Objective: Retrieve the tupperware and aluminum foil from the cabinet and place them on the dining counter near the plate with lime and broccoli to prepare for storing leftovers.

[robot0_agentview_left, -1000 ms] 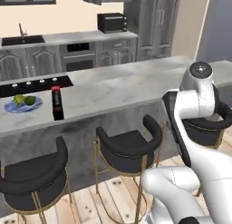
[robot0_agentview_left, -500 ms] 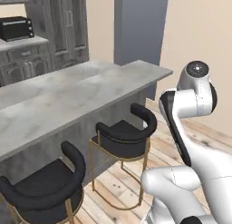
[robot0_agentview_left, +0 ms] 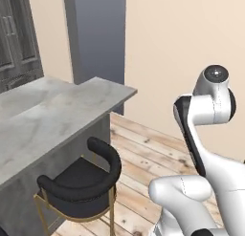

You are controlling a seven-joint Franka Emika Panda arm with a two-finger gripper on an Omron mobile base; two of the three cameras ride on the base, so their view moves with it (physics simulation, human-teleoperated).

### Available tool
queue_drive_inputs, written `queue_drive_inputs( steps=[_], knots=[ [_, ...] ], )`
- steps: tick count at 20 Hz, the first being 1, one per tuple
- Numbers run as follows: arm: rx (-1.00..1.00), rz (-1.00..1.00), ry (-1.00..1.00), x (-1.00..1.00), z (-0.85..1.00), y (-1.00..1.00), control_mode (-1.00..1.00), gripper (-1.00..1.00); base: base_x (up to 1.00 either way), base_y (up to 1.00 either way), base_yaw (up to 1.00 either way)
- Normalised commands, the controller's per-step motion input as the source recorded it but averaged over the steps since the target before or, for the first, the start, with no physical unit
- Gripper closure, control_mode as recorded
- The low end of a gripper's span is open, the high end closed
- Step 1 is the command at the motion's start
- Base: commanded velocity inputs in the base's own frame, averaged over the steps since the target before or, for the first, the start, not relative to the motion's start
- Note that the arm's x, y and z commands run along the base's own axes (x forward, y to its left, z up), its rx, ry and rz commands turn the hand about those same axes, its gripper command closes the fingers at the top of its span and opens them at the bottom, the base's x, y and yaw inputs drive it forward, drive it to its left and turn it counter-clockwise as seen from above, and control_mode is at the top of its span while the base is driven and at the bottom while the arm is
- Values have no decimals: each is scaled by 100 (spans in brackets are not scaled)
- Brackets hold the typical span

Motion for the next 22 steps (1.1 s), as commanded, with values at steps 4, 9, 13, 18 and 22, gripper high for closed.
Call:
queue_drive_inputs(
  steps=[4, 9, 13, 18, 22],
  knots=[
    [0, 0, 0, 0, 0, 0, 100, -100, 100, -24, -2],
    [0, 0, 0, 0, 0, 0, 100, -100, 100, -19, 3],
    [0, 0, 0, 0, 0, 0, 100, -100, 100, -37, 13],
    [0, 0, 0, 0, 0, 0, 100, -100, 97, -51, 14],
    [0, 0, 0, 0, 0, 0, 100, -100, 100, -17, 25]
  ],
)
